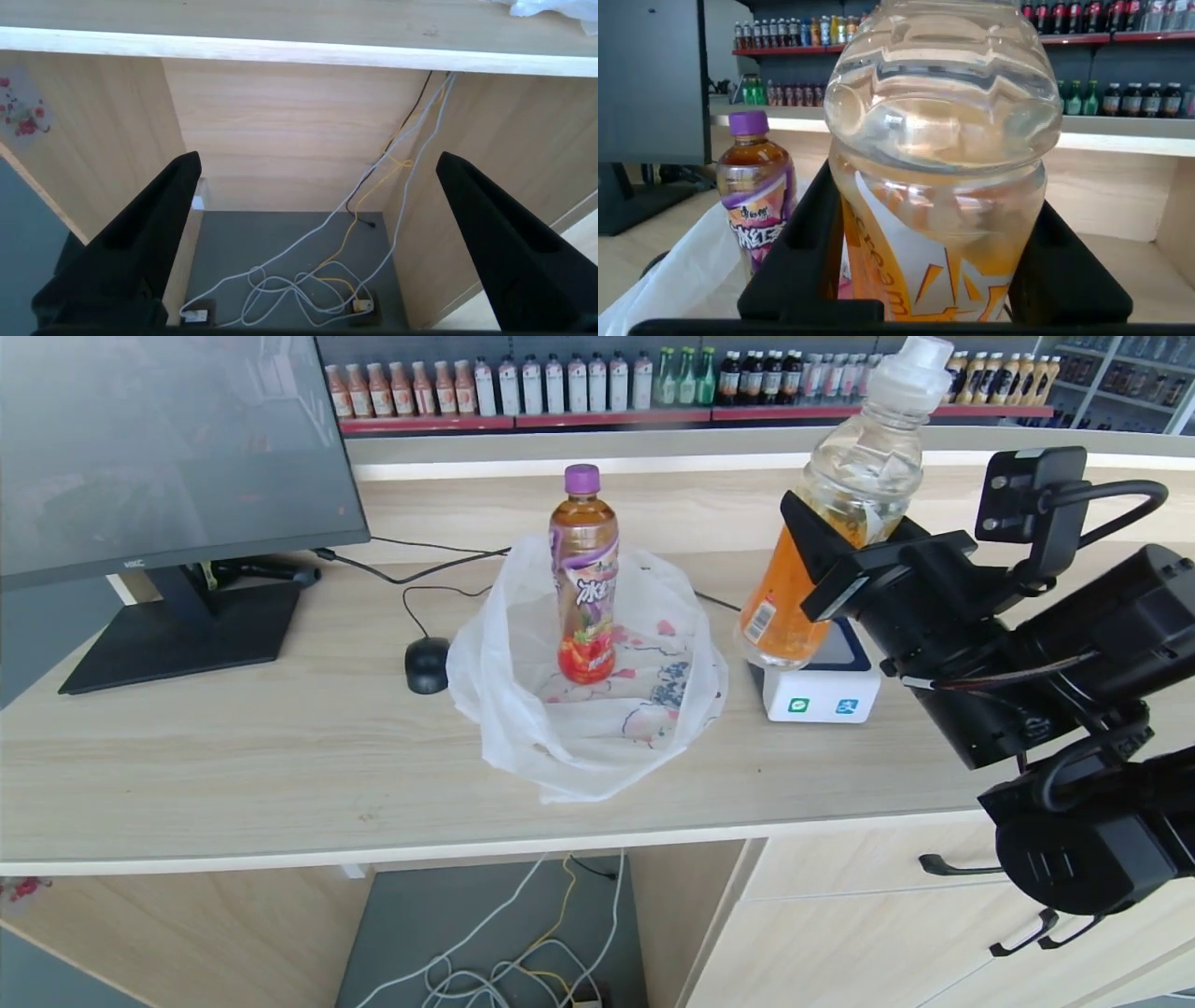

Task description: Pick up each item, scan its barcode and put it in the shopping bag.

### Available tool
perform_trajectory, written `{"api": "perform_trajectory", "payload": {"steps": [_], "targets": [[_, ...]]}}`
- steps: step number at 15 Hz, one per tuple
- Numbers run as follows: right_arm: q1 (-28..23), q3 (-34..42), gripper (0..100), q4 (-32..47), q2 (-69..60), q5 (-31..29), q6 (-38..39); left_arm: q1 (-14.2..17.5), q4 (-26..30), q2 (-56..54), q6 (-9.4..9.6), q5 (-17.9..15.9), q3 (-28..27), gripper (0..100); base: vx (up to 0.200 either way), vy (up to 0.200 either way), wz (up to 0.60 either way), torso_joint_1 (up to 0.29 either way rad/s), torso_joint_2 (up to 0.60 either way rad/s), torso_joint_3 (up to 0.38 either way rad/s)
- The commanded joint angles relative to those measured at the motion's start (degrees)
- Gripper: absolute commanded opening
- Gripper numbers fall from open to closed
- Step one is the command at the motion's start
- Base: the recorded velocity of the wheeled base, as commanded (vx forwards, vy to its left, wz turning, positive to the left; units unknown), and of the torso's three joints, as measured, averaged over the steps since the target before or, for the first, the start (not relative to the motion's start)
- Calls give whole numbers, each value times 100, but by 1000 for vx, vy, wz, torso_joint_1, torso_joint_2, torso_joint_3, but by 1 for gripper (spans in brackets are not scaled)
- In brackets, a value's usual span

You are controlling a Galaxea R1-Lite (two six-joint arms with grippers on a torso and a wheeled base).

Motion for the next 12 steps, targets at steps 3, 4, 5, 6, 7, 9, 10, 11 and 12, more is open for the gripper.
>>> {"api": "perform_trajectory", "payload": {"steps": [3, 4, 5, 6, 7, 9, 10, 11, 12], "targets": [[12, 19, 0, 12, 40, 5, -10, 4, -1, -2, 9, 0, 0, 100, 0, 133, 0, -2, 2, 0], [21, 28, 0, 12, 57, 5, -10, 4, -1, -2, 9, 0, 0, 100, 0, 0, 0, 0, 0, 0], [12, 28, 0, 12, 84, 5, -10, 4, -1, -2, 9, 0, 0, 100, 0, 0, 0, 0, 0, 0], [21, 28, 0, 12, 119, 5, -10, 4, -1, -2, 9, 0, 0, 100, 0, 0, 0, 0, 0, 0], [21, 28, 0, 12, 180, 5, -19, 4, -1, -2, 9, 0, 0, 100, 0, 0, 0, 0, 0, 0], [21, 10, 0, 12, 295, 5, -28, 4, -1, -2, 9, 0, 0, 100, 0, 0, 0, 0, 0, 0], [21, 1, 0, 12, 365, 5, -28, 4, -1, -2, 9, 0, 0, 100, 0, 0, 0, 0, 0, 0], [21, -16, 0, 12, 444, 5, -28, 4, -1, -2, 9, 0, 0, 100, 0, 0, 0, 0, 0, 0], [47, -139, 0, 12, 549, 14, -36, 4, -1, -2, 9, 0, 0, 100, 0, 0, 0, 0, 0, 0]]}}
